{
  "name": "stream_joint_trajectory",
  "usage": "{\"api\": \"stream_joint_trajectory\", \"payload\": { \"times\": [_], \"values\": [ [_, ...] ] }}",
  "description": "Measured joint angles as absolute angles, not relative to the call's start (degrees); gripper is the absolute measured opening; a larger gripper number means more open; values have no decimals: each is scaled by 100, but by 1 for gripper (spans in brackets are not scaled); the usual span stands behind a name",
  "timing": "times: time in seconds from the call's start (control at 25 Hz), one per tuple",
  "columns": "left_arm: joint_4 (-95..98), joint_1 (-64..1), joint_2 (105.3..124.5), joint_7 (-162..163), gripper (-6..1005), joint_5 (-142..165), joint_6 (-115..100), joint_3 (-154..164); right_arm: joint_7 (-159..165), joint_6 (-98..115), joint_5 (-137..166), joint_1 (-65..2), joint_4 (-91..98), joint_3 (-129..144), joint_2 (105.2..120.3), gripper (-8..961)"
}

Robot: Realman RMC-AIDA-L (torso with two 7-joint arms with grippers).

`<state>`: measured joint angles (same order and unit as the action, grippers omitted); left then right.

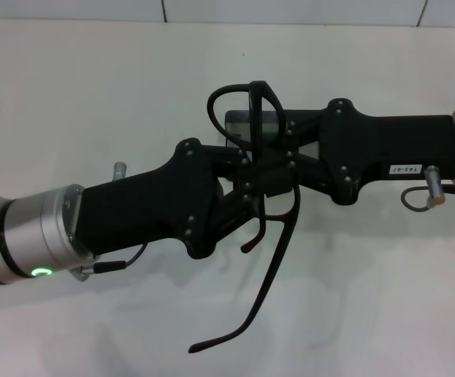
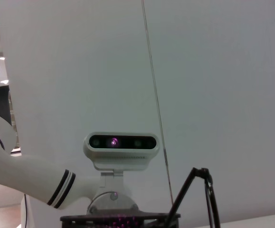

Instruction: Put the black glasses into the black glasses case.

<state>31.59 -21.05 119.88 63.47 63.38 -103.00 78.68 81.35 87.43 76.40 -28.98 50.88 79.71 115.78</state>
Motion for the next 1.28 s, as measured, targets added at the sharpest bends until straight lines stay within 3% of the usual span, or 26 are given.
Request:
{"api": "stream_joint_trajectory", "payload": {
  "times": [1.28],
  "values": [
    [3026,-2181,11979,6245,98,6300,-10627,7902,7882,8963,7383,-2881,4673,7741,11578,63]
  ]
}}
